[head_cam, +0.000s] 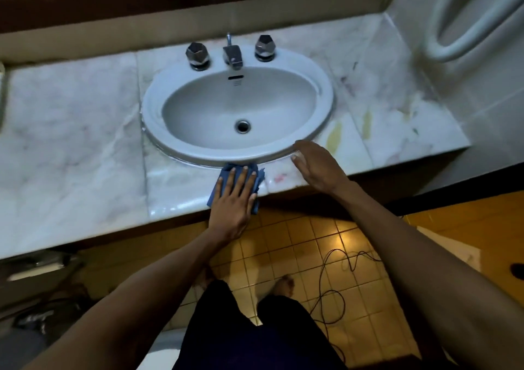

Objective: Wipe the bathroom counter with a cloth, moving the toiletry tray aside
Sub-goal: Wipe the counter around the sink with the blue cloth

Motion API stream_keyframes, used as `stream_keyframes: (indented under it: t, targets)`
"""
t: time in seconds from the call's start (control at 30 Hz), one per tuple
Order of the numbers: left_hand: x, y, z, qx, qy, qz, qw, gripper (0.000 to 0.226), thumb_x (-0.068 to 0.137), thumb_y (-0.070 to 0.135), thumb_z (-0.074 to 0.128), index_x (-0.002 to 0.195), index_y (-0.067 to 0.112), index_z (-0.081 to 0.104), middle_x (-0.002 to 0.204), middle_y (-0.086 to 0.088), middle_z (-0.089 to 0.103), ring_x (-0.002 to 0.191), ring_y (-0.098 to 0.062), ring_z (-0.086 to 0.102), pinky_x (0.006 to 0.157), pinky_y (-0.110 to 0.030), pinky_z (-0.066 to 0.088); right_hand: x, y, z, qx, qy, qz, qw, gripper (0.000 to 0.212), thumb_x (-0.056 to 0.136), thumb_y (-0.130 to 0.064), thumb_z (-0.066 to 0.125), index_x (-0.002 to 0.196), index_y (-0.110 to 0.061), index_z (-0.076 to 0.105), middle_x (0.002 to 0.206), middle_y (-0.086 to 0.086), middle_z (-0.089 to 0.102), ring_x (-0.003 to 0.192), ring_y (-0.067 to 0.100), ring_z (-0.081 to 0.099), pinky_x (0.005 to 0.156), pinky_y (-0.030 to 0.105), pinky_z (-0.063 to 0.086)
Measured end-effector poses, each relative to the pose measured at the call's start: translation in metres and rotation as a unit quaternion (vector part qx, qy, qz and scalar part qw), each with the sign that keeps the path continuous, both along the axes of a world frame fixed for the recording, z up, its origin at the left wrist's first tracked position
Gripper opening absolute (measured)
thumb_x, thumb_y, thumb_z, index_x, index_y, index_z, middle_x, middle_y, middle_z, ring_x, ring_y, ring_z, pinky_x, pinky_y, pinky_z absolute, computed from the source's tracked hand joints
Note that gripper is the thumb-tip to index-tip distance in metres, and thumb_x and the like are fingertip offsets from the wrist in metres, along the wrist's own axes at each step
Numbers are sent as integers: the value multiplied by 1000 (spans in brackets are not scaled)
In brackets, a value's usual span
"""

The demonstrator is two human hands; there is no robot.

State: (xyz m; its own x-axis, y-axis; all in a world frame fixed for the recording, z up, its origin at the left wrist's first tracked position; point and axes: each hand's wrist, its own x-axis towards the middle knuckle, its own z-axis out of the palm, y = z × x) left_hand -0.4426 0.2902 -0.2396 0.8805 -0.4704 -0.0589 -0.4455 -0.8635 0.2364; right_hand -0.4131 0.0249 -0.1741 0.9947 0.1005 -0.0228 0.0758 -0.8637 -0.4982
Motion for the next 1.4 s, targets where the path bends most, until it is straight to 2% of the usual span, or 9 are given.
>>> stream_keyframes:
  t: [0.13,0.3,0.43,0.53,0.7,0.8,0.97,1.23,1.4]
  targets:
    - [-4,-59,-1,-28,4,-13,999,55,107,40,16,160,23,19,168,-2,16,156,-25,6,125,-50,12,-23,-59,2,20,16,-95,995,38,103,-36,43,133,-16,55,134,3,61,123,23,53,102,36,40]
    - [13,-147,7,-68,39,-28,997,56,106,37,15,158,20,26,166,-6,23,155,-27,15,125,-47,11,-27,-125,1,94,3,-206,974,27,102,-33,44,114,-16,60,110,5,70,101,24,64,90,40,51]
    - [37,-207,8,-83,54,-17,995,57,105,34,14,159,18,22,167,-6,19,155,-24,15,125,-44,8,-26,-162,-5,120,-11,-264,957,26,103,-29,44,115,-11,59,111,8,69,101,23,64,88,34,50]
    - [63,-243,6,-82,66,-32,994,61,103,37,10,160,17,16,168,-7,16,155,-24,13,125,-42,10,-21,-188,-16,132,-23,-298,945,26,102,-26,46,116,-9,59,113,10,68,104,25,62,90,35,49]
    - [104,-290,6,-81,53,-69,993,57,107,35,18,160,15,14,168,-8,13,156,-24,8,126,-41,13,-10,-235,-33,112,-33,-348,930,33,99,-25,46,119,-2,58,118,18,65,111,36,59,97,43,45]
    - [99,-286,5,-80,53,-69,993,57,108,36,22,161,17,12,169,-5,10,157,-21,3,127,-40,8,-4,-259,-36,72,-49,-382,920,37,97,-25,46,119,2,59,120,22,63,112,40,56,98,42,41]
    - [73,-254,3,-38,49,-80,995,58,108,40,21,161,20,6,169,-1,4,156,-16,-5,127,-41,6,5,-289,-42,6,-33,-385,922,42,96,-30,46,125,0,51,132,21,53,123,41,47,99,49,39]
    - [116,-319,11,-51,89,-44,994,59,108,40,16,161,20,2,169,-3,-2,156,-18,-9,127,-42,2,16,-329,-51,-55,15,-347,936,46,100,-24,48,137,2,44,149,22,39,136,40,37,108,51,34]
    - [50,-276,8,-35,52,-16,998,59,108,37,19,161,19,1,170,-2,-2,156,-17,-9,127,-44,9,25,-360,-46,-59,10,-289,956,47,101,-23,47,140,4,41,153,24,33,142,39,31,115,48,29]
